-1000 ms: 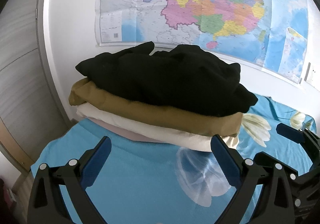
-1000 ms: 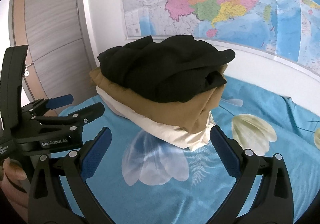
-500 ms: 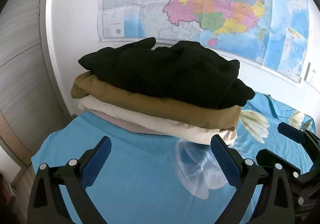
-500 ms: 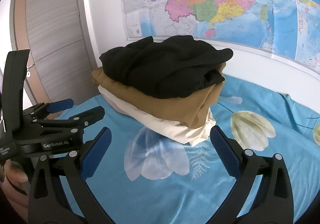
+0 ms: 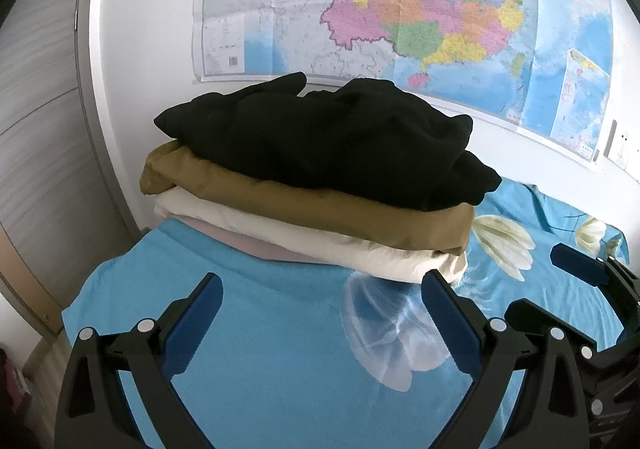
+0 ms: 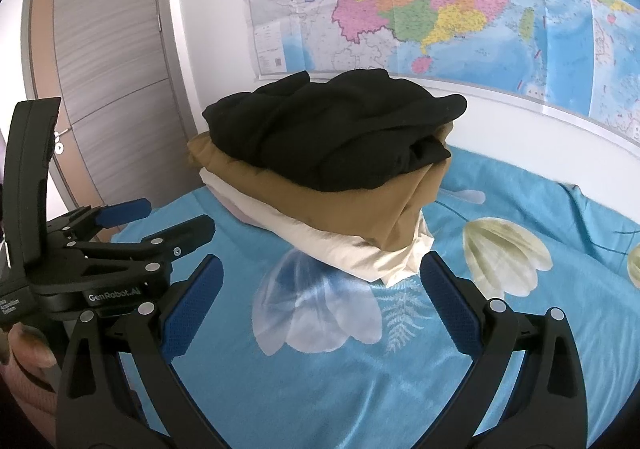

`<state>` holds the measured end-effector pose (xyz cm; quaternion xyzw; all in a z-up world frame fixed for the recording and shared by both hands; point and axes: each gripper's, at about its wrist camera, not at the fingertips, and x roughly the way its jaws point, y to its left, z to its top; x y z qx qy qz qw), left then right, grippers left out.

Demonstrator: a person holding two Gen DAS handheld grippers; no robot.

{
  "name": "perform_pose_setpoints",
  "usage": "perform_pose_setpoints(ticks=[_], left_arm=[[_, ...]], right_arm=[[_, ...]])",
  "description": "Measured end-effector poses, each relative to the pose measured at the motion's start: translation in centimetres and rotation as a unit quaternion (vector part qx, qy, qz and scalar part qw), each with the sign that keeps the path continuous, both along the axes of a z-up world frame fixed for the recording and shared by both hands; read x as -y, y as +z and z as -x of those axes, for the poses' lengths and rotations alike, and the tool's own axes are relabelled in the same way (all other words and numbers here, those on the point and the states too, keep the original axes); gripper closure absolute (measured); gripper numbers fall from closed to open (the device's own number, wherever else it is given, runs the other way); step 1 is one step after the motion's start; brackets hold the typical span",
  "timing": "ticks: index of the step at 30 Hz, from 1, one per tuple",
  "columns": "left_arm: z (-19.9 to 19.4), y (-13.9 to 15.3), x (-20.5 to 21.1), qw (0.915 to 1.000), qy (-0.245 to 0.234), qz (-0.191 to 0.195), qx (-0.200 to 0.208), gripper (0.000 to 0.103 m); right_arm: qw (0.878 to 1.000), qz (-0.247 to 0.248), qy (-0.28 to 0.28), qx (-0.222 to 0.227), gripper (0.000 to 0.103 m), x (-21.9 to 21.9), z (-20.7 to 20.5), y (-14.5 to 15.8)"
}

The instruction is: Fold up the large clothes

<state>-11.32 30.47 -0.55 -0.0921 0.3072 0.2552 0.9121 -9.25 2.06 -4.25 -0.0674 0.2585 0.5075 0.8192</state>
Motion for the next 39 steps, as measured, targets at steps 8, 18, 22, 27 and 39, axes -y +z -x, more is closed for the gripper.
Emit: perform_pose_setpoints(ticks=[8, 18, 22, 27, 39], left_arm=[[0.19, -0.01, 0.23, 1.0, 0.001, -0.002, 0.0, 0.007], [0.12, -0.09, 0.49, 1.0, 0.001, -0.005, -0.002, 0.007], [0.15, -0.17, 0.53, 1.0, 0.001, -0.004, -0.003, 0.007], [-0.07, -0.35, 0.53, 1.0, 0.0, -0.004, -0.005, 0.007], [-0.08, -0.44, 0.71, 1.0, 0.001, -0.006, -0.007, 0.007]], right_arm=[[1.0, -0.001, 0.001, 0.0, 0.006, 0.17, 0.04, -0.13], [1.0, 0.0, 0.0, -0.004, 0.006, 0.48, 0.0, -0.35], [1.0, 0.0, 0.0, -0.005, 0.006, 0.47, -0.03, -0.4], [1.0, 0.001, -0.001, -0.009, 0.006, 0.63, -0.17, -0.49], [1.0, 0.002, 0.0, -0.009, 0.006, 0.63, -0.21, -0.49]])
